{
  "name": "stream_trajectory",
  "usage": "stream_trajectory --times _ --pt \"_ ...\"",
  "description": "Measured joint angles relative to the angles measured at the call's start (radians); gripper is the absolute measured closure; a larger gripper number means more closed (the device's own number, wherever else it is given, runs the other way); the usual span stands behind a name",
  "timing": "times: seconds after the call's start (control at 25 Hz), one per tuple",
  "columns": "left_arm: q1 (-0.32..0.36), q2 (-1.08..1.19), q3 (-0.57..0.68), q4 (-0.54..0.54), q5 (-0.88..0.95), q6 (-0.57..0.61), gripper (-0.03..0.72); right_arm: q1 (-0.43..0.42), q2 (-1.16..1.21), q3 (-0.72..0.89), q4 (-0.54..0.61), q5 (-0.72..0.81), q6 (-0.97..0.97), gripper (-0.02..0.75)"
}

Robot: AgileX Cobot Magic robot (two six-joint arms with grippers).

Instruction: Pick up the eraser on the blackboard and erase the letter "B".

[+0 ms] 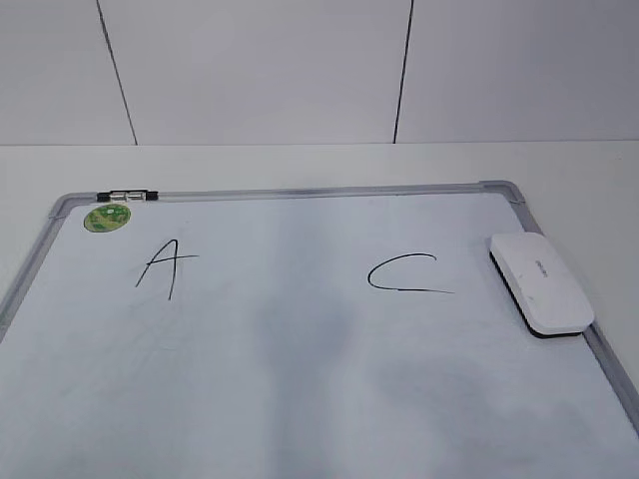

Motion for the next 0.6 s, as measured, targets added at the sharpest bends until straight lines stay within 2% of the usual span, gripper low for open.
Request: stream_trajectory --times 0.6 --pt "0.005 0.0 0.0 -0.007 0.0 0.0 0.449 -0.019 0.0 0.0 0.0 0.0 0.0 0.456"
